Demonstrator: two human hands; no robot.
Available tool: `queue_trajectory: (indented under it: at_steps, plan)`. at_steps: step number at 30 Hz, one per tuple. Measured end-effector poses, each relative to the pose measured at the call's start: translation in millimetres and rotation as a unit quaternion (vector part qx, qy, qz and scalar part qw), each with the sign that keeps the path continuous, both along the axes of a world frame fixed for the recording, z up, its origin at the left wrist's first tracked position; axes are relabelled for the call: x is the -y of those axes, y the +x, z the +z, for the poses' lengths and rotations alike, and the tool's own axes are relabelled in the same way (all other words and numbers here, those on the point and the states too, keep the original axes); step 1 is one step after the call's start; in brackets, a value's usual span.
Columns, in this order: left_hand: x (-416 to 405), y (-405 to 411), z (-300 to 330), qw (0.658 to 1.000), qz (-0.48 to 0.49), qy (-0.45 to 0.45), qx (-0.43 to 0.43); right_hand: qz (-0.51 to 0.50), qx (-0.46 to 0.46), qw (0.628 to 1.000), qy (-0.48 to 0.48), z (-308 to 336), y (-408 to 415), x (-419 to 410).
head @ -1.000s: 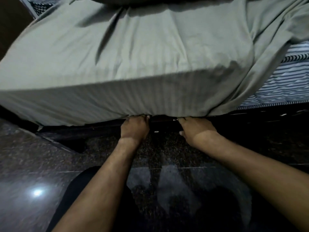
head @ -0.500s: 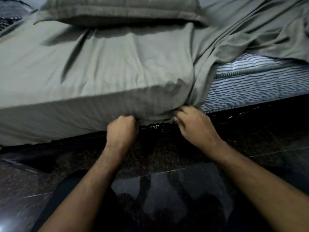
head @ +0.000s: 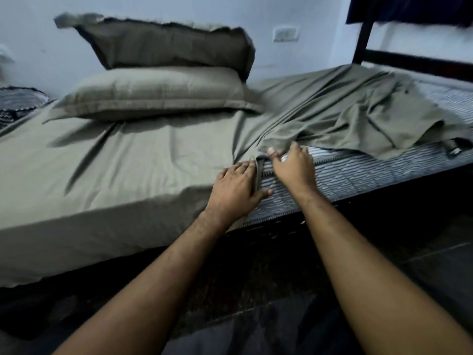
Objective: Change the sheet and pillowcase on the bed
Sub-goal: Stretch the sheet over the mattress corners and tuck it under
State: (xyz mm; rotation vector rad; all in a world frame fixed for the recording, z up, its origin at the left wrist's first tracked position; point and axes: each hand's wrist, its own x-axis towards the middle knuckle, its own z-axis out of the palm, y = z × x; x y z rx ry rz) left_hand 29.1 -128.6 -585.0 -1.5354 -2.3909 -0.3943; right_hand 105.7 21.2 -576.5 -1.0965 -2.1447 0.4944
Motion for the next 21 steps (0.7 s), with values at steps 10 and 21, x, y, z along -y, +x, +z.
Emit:
queue_trajectory:
  at_steps: [10,21]
  plan:
    - [-56,23,19,0.844,-0.072,0.291,0.445,-0.007,-0.079,0.996,-0.031,-4,-16,-35]
    - [-76,110,34,0.731,-0.130,0.148,0.654,-0.120,-0.449,0.762,-0.451,15,62,-43]
